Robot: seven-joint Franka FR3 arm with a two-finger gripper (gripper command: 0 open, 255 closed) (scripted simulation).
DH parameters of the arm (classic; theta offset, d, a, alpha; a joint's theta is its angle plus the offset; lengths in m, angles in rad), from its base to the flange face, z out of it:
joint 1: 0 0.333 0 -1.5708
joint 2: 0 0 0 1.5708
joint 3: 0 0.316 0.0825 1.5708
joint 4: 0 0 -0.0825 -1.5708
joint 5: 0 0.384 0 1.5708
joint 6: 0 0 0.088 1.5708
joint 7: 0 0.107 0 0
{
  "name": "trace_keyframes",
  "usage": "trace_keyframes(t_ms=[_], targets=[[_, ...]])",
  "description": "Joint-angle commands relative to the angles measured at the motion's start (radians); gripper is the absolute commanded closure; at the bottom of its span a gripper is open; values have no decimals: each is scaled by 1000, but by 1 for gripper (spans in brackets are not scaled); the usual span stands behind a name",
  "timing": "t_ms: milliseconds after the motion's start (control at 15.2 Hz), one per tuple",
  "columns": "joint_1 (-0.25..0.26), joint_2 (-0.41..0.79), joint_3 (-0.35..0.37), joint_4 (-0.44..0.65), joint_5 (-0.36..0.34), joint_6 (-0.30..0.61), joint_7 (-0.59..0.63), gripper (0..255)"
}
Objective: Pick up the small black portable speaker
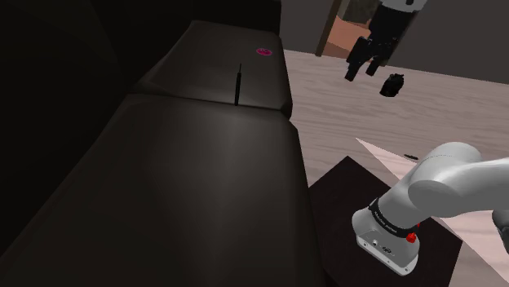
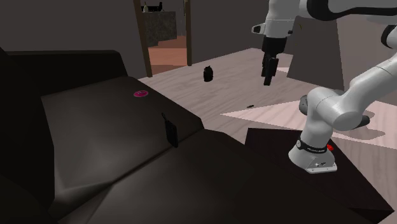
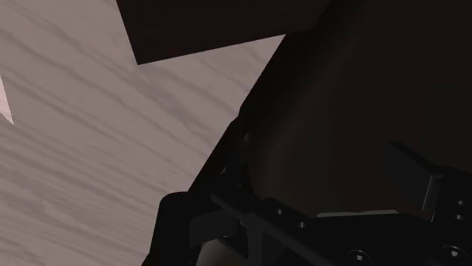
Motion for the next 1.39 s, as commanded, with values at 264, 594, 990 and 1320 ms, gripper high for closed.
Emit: trace_keyframes(t_ms=[264, 594, 990, 1320], targets=[[1, 136, 40, 43, 33, 85, 67, 0], [0, 318, 83, 127, 58, 174, 147, 0], [0, 547, 125, 271, 65, 250, 241, 0], [6, 745, 148, 429, 55, 283, 319, 0]])
